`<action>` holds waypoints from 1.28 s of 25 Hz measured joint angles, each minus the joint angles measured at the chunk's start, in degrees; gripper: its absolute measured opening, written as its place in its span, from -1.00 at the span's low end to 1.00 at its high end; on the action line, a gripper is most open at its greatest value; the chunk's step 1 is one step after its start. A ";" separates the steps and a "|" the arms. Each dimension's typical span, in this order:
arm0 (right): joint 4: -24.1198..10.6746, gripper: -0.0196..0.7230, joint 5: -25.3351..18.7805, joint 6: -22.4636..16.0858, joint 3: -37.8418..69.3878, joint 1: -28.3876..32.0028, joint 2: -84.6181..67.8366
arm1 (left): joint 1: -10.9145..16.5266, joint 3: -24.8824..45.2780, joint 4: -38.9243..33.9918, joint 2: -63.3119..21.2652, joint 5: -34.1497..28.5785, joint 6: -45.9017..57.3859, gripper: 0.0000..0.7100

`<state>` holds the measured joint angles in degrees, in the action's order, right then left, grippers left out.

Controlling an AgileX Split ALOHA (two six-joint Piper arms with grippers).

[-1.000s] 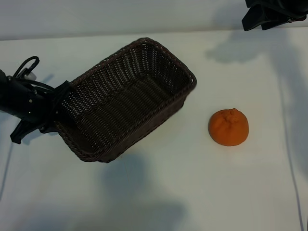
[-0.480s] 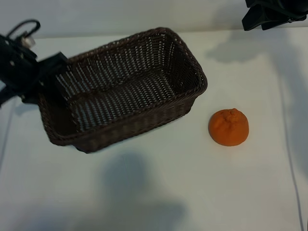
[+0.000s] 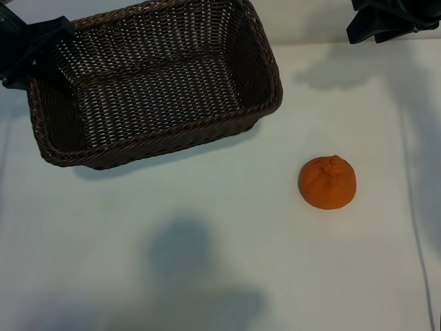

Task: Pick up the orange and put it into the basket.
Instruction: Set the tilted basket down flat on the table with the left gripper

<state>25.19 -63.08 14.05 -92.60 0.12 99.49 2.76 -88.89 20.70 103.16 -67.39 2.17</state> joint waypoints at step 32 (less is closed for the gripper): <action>0.00 0.18 0.00 0.00 0.00 0.00 0.00 | -7.99 -0.04 -0.15 10.30 0.00 -2.17 -0.50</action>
<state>25.19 -63.08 14.05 -92.60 0.12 99.49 -5.23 -88.94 20.55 113.45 -67.39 0.00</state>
